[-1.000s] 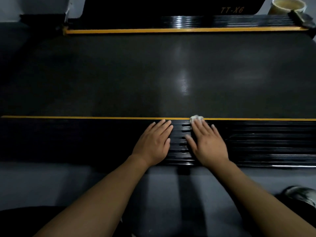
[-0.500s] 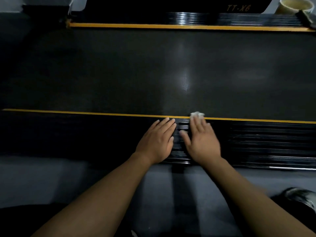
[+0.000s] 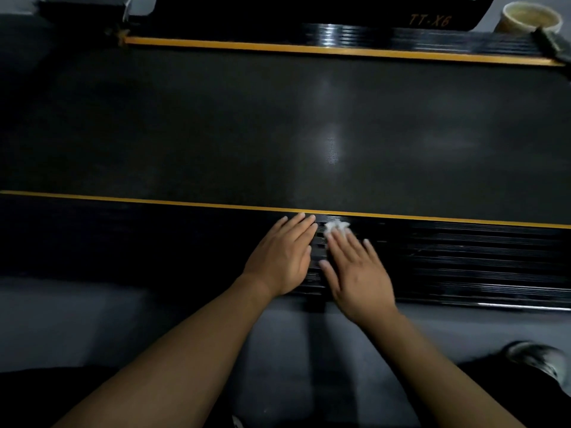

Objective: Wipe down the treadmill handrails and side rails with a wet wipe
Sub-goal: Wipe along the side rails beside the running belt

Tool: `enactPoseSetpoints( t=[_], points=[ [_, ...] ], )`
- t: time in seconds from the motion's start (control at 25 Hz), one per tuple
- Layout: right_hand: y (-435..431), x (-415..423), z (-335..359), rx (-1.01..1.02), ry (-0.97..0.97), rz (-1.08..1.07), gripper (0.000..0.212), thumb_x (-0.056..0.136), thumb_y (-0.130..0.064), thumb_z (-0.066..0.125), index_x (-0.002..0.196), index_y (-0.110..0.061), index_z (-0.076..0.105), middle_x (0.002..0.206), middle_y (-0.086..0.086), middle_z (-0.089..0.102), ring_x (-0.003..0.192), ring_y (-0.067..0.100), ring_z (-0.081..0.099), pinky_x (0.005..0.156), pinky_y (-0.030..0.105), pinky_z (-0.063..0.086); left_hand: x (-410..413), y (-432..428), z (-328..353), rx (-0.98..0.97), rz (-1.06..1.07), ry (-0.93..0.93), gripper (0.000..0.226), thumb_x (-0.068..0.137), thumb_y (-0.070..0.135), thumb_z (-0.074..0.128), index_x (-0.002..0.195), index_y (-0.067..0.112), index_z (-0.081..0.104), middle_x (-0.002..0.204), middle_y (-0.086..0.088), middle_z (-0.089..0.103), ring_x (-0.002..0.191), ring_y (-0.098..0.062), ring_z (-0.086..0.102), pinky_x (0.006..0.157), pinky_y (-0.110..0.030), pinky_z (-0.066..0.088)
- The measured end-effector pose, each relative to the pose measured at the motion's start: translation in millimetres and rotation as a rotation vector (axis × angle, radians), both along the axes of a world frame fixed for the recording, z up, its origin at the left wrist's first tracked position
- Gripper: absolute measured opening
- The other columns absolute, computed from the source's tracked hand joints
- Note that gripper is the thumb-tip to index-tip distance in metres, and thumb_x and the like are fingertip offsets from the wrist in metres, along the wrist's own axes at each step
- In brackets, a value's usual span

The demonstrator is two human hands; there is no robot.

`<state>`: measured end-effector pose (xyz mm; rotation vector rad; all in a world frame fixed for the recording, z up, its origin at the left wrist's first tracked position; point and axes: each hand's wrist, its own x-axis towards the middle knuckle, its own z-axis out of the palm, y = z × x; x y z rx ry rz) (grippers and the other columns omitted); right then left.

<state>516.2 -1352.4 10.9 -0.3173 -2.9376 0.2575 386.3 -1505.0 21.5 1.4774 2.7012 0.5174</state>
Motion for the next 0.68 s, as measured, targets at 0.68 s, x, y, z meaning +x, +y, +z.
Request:
enactPoseSetpoints(
  t=[0.68],
  points=[
    [-52.8,54.8,-12.0,0.027,0.037,0.016,0.063,0.104,-0.044,0.042,0.157,-0.012,0.039,0.167,0.006,0.029,0.155,0.024,0.026,0.121,0.049,0.028,0.8,1.0,1.2,-0.02,-0.006,0.009,0.058,0.096,0.028,0.032,0.145,0.005,0.054,0.156,-0.011,0.048,0.149,-0.027,0.039,0.122,-0.049,0.032]
  ],
)
